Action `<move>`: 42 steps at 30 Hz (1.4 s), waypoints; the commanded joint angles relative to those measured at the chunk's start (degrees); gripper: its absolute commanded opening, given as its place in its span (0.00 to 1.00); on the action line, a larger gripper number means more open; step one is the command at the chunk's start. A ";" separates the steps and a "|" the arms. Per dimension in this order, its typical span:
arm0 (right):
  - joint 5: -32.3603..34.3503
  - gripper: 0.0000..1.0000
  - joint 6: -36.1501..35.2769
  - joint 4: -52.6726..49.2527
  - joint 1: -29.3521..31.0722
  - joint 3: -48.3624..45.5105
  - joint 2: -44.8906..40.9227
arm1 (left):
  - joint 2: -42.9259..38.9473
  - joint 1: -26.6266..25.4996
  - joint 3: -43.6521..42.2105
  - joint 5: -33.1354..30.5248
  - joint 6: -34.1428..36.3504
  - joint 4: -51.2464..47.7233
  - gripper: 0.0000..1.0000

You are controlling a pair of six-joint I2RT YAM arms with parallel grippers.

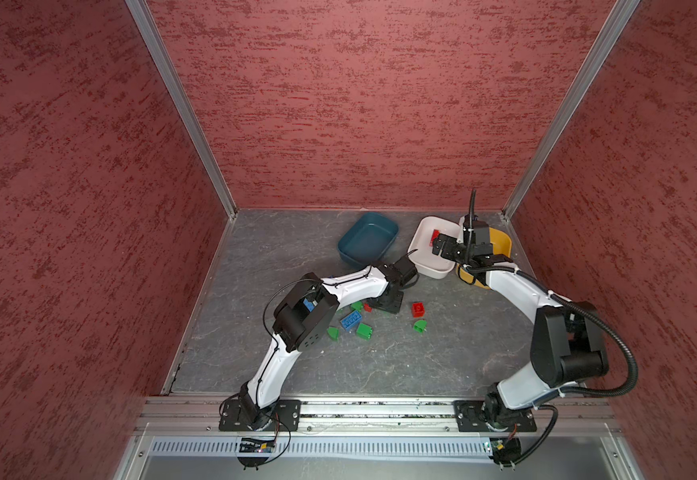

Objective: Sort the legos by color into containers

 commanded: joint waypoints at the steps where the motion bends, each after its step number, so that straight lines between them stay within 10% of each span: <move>1: -6.93 0.99 2.19 4.81 0.13 -1.62 -2.10 | -1.75 -0.16 -2.78 -0.64 0.69 3.20 0.33; 17: -9.45 0.99 8.99 14.71 0.25 -4.27 -1.75 | -11.67 9.11 -2.42 -3.79 3.42 15.65 0.28; 33: -9.74 0.99 7.31 9.72 0.24 -6.04 -5.55 | 17.06 20.79 35.35 -3.09 3.54 14.31 0.32; 42: -8.99 0.99 8.75 12.74 0.29 -10.40 -9.42 | 21.65 20.98 46.47 -1.16 4.63 9.03 0.81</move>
